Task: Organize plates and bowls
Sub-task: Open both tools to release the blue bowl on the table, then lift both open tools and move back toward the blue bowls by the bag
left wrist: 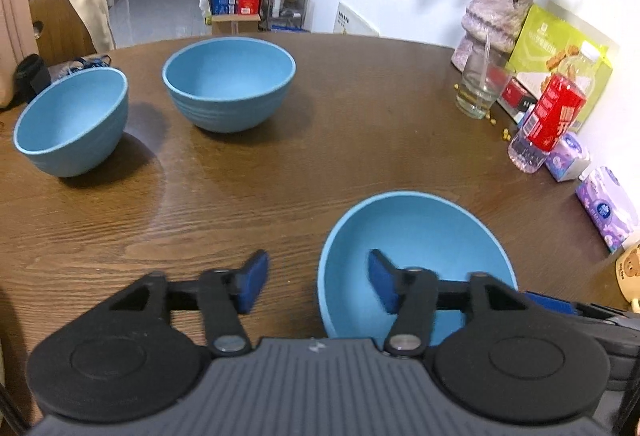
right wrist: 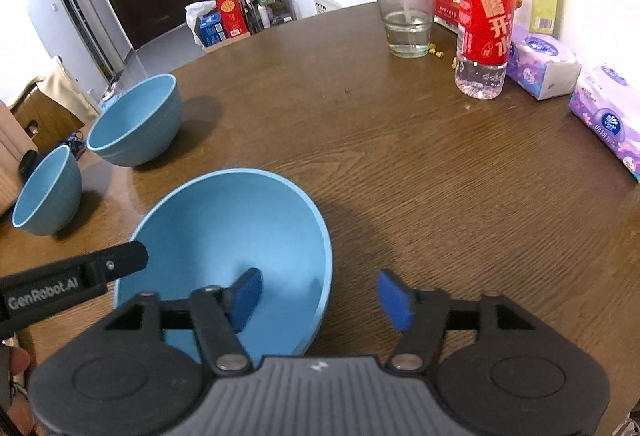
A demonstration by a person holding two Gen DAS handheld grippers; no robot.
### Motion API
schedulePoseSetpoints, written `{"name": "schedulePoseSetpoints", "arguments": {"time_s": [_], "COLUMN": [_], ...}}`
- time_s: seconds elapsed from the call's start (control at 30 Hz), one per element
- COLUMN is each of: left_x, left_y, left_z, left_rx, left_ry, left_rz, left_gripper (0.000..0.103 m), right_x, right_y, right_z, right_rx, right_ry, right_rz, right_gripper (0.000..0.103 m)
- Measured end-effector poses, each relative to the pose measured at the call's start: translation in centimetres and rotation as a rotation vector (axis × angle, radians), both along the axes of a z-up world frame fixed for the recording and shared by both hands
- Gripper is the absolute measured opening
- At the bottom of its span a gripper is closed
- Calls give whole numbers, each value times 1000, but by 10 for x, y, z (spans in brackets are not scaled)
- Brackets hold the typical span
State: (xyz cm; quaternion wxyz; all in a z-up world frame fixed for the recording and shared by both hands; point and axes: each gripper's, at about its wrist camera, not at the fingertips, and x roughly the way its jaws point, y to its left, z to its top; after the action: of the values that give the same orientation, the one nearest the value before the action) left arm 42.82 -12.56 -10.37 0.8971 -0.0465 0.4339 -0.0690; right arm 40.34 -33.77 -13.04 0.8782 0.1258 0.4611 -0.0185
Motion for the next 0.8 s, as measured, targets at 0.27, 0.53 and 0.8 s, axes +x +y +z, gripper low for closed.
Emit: {"name": "schedulePoseSetpoints", "arguments": {"time_s": [0.27, 0.53, 0.8], "left_x": [-27, -66, -116], "left_y": [15, 36, 55], "left_z": [23, 41, 41], "left_rx": [-20, -40, -72], "left_ry": [-63, -103, -90], "left_rz": [12, 33, 53], "left_gripper": [103, 103, 103], "right_x": [-22, -59, -104], "right_y": [1, 10, 9], "right_z": [22, 49, 57], "right_rx": [-1, -24, -27], "right_ry": [-47, -97, -103], "right_rz": [23, 69, 90], "right_gripper": [103, 103, 103]}}
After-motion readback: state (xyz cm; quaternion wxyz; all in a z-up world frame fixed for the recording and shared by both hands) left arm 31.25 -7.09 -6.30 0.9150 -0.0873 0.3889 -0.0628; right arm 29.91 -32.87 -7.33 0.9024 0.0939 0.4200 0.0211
